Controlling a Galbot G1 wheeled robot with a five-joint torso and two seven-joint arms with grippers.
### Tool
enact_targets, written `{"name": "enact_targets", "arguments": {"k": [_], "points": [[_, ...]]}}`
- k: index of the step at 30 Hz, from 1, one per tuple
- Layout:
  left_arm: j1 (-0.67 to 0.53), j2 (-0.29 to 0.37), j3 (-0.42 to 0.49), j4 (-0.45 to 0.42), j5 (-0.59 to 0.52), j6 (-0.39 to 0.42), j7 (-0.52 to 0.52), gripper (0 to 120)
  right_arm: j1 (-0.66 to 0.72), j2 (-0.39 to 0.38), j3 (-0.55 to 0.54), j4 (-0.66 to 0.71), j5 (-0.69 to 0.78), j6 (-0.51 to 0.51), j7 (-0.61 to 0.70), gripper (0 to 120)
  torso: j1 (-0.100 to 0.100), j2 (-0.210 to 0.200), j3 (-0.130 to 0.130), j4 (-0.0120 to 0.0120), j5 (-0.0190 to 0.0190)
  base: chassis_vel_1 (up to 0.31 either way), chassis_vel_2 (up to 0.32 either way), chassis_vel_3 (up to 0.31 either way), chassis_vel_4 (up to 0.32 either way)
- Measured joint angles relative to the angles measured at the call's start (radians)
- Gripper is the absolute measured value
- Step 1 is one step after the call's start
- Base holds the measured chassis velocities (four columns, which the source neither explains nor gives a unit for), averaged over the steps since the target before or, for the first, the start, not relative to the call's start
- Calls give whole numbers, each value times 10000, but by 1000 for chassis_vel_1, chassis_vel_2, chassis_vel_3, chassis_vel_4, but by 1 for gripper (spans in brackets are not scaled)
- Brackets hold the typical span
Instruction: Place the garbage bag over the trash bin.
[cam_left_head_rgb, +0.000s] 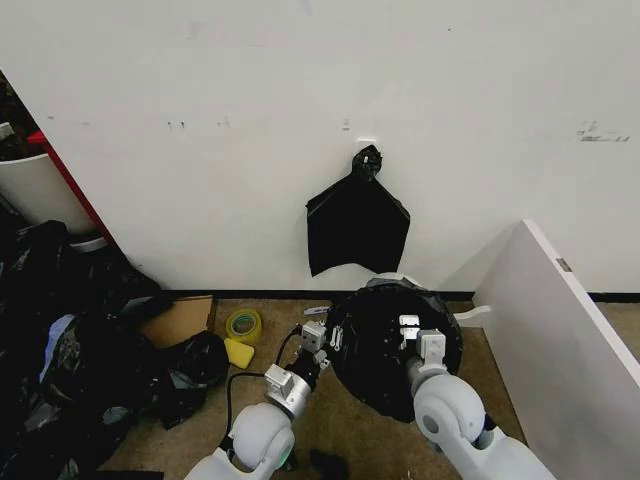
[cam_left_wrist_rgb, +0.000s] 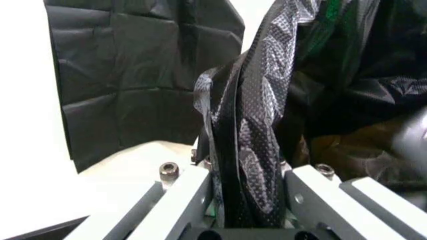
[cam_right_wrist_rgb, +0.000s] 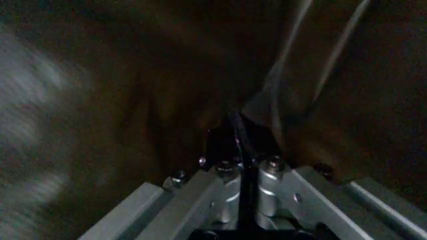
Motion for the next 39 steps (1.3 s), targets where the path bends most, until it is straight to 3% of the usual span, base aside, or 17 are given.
{"name": "enact_targets", "arguments": {"k": [9,15,17,21,22,27,31,34,39], "points": [[239,70,-42,-395,3,0,54,1,336,255,-261,-1103,-1772,307,-159,0,0,0,0,2,0,0,0,0,0],[238,-4,-219,-373,-157,102,-33,1,-42,106,-167,-1318,-3637,1979,-941,0,0,0,0,1,2,0,0,0,0],[141,-104,-399,-309,-510,382,-224,1,-426,15,-50,-1133,-4295,3654,-1804,2,0,0,0,-2,-1,0,0,0,0],[-130,-197,-822,-209,-1509,1109,-712,1,-1062,-138,358,-935,-4838,7286,-4931,18,0,0,0,1,0,0,0,0,0],[-130,-197,-822,-209,-1509,1109,-712,1,-1062,-138,358,-935,-4838,7286,-4931,18,0,0,0,1,0,0,0,0,0],[-423,-269,-1164,-194,-3173,2092,-1322,1,-1395,-208,616,-916,-4602,9228,-8029,40,0,0,0,0,1,0,0,0,0],[-413,-283,-1276,-182,-3776,2393,-1403,1,-1496,-163,656,-866,-4384,9654,-8909,52,0,0,0,1,2,0,0,0,0],[-402,-371,-1345,-79,-4212,2548,-1452,1,-1632,-115,685,-508,-4089,9710,-8854,62,0,0,0,1,1,0,0,0,0],[-341,-713,-1541,194,-5272,2953,-1899,1,-1942,81,768,549,-3781,9614,-6951,81,0,0,0,0,0,0,0,0,0]]}}
